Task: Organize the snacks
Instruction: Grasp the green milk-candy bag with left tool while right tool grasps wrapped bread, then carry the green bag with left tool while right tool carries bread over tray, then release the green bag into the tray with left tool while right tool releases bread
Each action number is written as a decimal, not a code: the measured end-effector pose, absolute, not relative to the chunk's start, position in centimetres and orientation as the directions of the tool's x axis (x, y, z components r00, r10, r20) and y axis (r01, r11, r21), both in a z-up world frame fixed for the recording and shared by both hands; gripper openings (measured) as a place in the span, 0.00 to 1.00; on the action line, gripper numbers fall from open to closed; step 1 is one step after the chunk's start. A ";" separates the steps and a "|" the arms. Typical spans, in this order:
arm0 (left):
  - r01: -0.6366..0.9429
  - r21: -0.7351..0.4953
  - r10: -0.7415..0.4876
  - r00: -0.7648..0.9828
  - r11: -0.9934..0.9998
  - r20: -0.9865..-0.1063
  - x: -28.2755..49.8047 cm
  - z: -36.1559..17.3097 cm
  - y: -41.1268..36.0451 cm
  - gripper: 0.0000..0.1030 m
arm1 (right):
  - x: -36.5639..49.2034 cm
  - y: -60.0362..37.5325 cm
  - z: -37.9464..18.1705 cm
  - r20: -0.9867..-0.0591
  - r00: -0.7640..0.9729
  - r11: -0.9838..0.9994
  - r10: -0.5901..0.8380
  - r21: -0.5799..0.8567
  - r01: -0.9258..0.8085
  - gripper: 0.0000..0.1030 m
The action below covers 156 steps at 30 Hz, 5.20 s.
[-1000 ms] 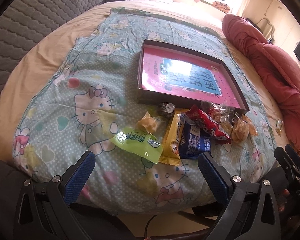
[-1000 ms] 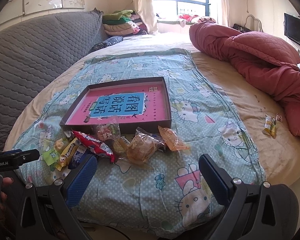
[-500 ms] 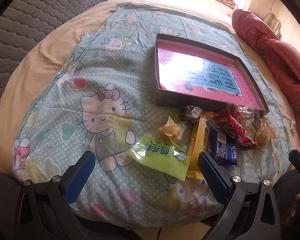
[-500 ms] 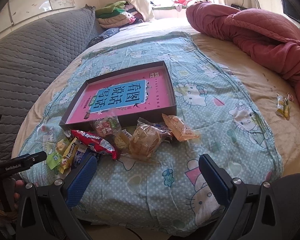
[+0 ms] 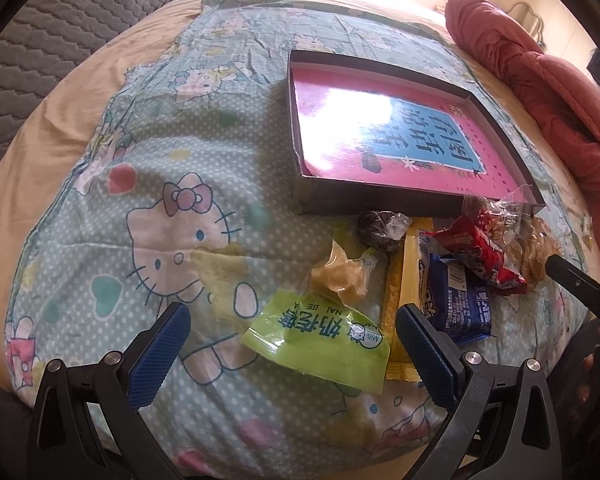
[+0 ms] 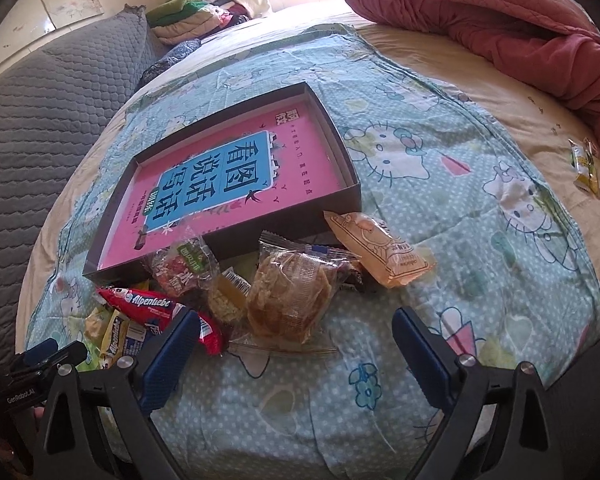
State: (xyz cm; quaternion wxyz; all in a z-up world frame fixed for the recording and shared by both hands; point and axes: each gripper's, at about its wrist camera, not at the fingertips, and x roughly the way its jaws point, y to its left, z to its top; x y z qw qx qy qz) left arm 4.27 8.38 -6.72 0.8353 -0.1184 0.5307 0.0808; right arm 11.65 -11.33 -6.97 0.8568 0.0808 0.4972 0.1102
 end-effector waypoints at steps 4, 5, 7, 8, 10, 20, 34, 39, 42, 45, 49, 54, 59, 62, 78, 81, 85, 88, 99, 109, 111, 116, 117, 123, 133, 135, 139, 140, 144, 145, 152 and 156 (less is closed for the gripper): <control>-0.235 -0.110 0.000 0.422 0.966 -0.907 4.8 -7.0 8.2 0.97 | 12.3 -11.2 -7.7 -0.835 0.460 0.951 0.303 0.295 -0.091 0.88; -0.227 -0.112 -0.005 0.423 0.967 -0.906 4.9 -7.1 8.1 0.93 | 12.5 -11.2 -7.8 -0.835 0.455 0.948 0.311 0.307 -0.085 0.88; -0.221 -0.107 -0.002 0.431 0.969 -0.902 5.1 -7.0 8.2 0.89 | 12.8 -11.1 -8.1 -0.836 0.449 0.945 0.317 0.320 -0.072 0.85; -0.214 -0.104 -0.001 0.430 0.971 -0.903 5.2 -7.1 8.1 0.86 | 12.9 -11.0 -8.2 -0.836 0.447 0.944 0.317 0.322 -0.068 0.84; -0.197 -0.098 -0.006 0.421 0.975 -0.907 5.5 -7.3 8.0 0.78 | 13.2 -10.9 -8.6 -0.838 0.441 0.943 0.322 0.325 -0.071 0.78; -0.147 -0.126 -0.056 0.407 0.981 -0.912 6.6 -8.2 7.1 0.62 | 13.9 -10.8 -9.6 -0.837 0.427 0.936 0.341 0.345 -0.071 0.56; -0.121 -0.117 -0.059 0.405 0.986 -0.912 7.5 -8.9 6.9 0.47 | 13.9 -11.4 -9.3 -0.820 0.426 0.921 0.383 0.375 -0.107 0.45; -0.092 -0.122 -0.073 0.414 0.988 -0.908 7.3 -8.7 6.4 0.37 | 13.3 -11.3 -8.6 -0.812 0.438 0.920 0.386 0.371 -0.124 0.45; -0.096 -0.135 -0.082 0.421 0.986 -0.903 7.1 -8.4 6.5 0.37 | 12.9 -11.6 -8.0 -0.804 0.455 0.922 0.383 0.363 -0.133 0.45; -0.104 -0.142 -0.084 0.432 0.984 -0.898 6.6 -7.8 6.7 0.37 | 12.6 -11.9 -7.4 -0.796 0.474 0.925 0.376 0.353 -0.141 0.45; -0.126 -0.164 -0.091 0.452 0.978 -0.888 5.7 -6.9 7.3 0.37 | 12.4 -12.2 -6.7 -0.784 0.491 0.924 0.379 0.350 -0.155 0.45; -0.163 -0.205 -0.103 0.484 0.965 -0.869 4.5 -5.6 8.3 0.37 | 12.4 -12.1 -6.0 -0.768 0.505 0.918 0.394 0.354 -0.177 0.45; -0.188 -0.209 -0.080 0.529 0.960 -0.845 3.9 -4.2 8.8 0.37 | 12.1 -11.8 -5.4 -0.749 0.520 0.911 0.411 0.355 -0.208 0.45; -0.189 -0.225 -0.084 0.557 0.956 -0.826 3.8 -3.4 8.8 0.37 | 11.9 -11.5 -4.9 -0.736 0.532 0.908 0.418 0.345 -0.237 0.45; -0.170 -0.247 -0.079 0.652 0.954 -0.754 5.7 -0.7 7.6 0.37 | 14.3 -10.5 -1.6 -0.615 0.646 0.891 0.453 0.288 -0.351 0.45; -0.177 -0.239 -0.068 0.651 0.955 -0.756 6.4 -1.0 7.7 0.37 | 14.9 -10.6 -1.5 -0.607 0.649 0.888 0.459 0.293 -0.354 0.45; -0.187 -0.218 -0.045 0.653 0.958 -0.756 7.7 -1.2 7.8 0.37 | 16.0 -10.7 -1.5 -0.600 0.652 0.885 0.465 0.292 -0.363 0.45; -0.194 -0.216 -0.034 0.662 0.957 -0.749 8.8 -1.4 8.0 0.37 | 16.6 -10.7 -1.5 -0.594 0.659 0.887 0.461 0.282 -0.367 0.45; -0.178 -0.189 -0.027 0.656 0.966 -0.755 12.6 -3.2 7.9 0.37 | 19.2 -10.2 -3.3 -0.630 0.636 0.893 0.446 0.263 -0.365 0.45; -0.152 -0.151 -0.021 0.632 0.977 -0.774 15.0 -4.9 7.7 0.37 | 21.0 -10.0 -5.2 -0.674 0.606 0.904 0.422 0.262 -0.337 0.41; -0.148 -0.144 -0.020 0.625 0.979 -0.780 15.3 -5.3 7.5 0.37 | 21.4 -10.0 -5.8 -0.692 0.594 0.909 0.411 0.264 -0.322 0.41; -0.137 -0.135 -0.026 0.603 0.981 -0.797 16.0 -6.0 7.1 0.37 | 21.8 -10.1 -6.2 -0.700 0.594 0.916 0.396 0.253 -0.312 0.41; -0.133 -0.135 -0.028 0.600 0.982 -0.800 16.1 -6.1 7.1 0.37 | 21.9 -9.9 -6.2 -0.699 0.599 0.918 0.390 0.243 -0.314 0.41; -0.131 -0.114 -0.018 0.577 0.985 -0.817 16.6 -6.7 6.8 0.37 | 23.0 -8.7 -6.2 -0.709 0.603 0.924 0.366 0.197 -0.328 0.42; -0.113 -0.108 -0.030 0.544 0.988 -0.838 17.0 -7.7 6.4 0.39 | 24.3 -7.8 -7.5 -0.745 0.575 0.929 0.338 0.168 -0.328 0.42; -0.109 -0.113 -0.036 0.538 0.988 -0.842 17.0 -7.9 6.4 0.40 | 24.4 -7.8 -7.8 -0.749 0.570 0.930 0.337 0.168 -0.328 0.42; -0.110 -0.113 -0.037 0.530 0.987 -0.847 17.1 -8.0 6.3 0.47 | 24.6 -7.5 -8.0 -0.756 0.569 0.933 0.322 0.150 -0.328 0.42; -0.109 -0.118 -0.043 0.529 0.987 -0.847 17.1 -8.0 6.3 0.48 | 24.6 -7.5 -8.0 -0.758 0.569 0.933 0.321 0.148 -0.329 0.42; -0.106 -0.119 -0.046 0.528 0.987 -0.848 17.0 -7.8 6.3 0.52 | 24.5 -7.5 -8.2 -0.766 0.561 0.933 0.314 0.141 -0.330 0.42; -0.109 -0.120 -0.044 0.528 0.987 -0.848 17.0 -7.8 6.3 0.54 | 24.6 -7.6 -8.3 -0.772 0.556 0.935 0.308 0.139 -0.325 0.42; -0.112 -0.122 -0.042 0.540 0.986 -0.841 16.6 -7.0 6.5 0.55 | 24.5 -8.2 -8.9 -0.787 0.532 0.939 0.313 0.170 -0.300 0.42; -0.116 -0.122 -0.040 0.546 0.986 -0.837 16.3 -6.6 6.7 0.56 | 24.0 -8.0 -8.8 -0.787 0.529 0.935 0.318 0.168 -0.313 0.42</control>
